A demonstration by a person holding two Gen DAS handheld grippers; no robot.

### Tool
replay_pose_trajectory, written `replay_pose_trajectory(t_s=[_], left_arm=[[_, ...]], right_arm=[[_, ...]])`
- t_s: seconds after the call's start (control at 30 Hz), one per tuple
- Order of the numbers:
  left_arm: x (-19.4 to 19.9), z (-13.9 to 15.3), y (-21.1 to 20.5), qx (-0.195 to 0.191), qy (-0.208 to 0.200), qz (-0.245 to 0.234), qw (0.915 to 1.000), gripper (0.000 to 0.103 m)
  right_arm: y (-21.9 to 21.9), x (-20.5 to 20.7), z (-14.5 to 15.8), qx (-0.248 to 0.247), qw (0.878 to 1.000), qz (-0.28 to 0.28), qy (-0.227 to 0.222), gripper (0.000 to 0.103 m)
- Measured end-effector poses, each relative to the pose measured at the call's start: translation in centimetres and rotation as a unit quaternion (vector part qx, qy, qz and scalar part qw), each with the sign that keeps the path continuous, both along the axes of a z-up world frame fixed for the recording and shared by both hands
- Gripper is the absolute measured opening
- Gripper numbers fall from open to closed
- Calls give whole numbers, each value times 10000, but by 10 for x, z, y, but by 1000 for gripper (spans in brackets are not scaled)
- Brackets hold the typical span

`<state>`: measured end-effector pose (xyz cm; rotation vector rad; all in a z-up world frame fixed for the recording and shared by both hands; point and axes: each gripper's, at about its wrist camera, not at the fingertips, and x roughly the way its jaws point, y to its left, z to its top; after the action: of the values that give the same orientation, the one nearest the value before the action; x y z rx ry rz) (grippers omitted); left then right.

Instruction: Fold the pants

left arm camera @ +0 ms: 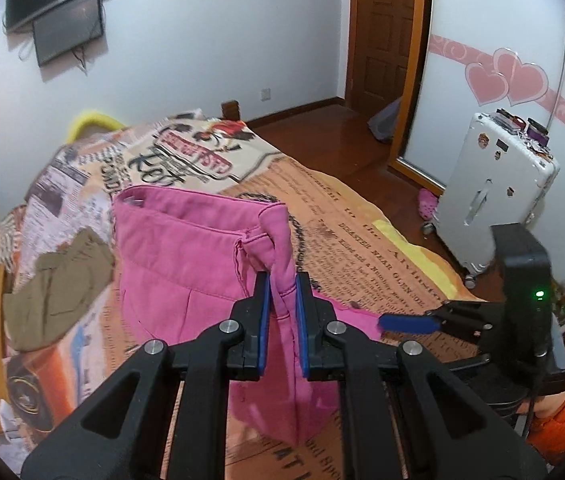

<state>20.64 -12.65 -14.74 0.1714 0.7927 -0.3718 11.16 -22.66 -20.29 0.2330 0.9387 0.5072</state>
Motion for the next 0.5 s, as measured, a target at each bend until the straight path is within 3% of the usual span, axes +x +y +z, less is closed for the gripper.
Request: replay_pose_trajectory(t_s=[0.23,0.5], left_arm=[[18,-30,-20,-282,617,-160,9976,11],[26,-65,-35,-227,1183,-125,9926,14]], right_arm=[[-17,-1,-8,-153,9996,-217,131,51],[-20,-4,-8,-171,9994,-262,139,51]])
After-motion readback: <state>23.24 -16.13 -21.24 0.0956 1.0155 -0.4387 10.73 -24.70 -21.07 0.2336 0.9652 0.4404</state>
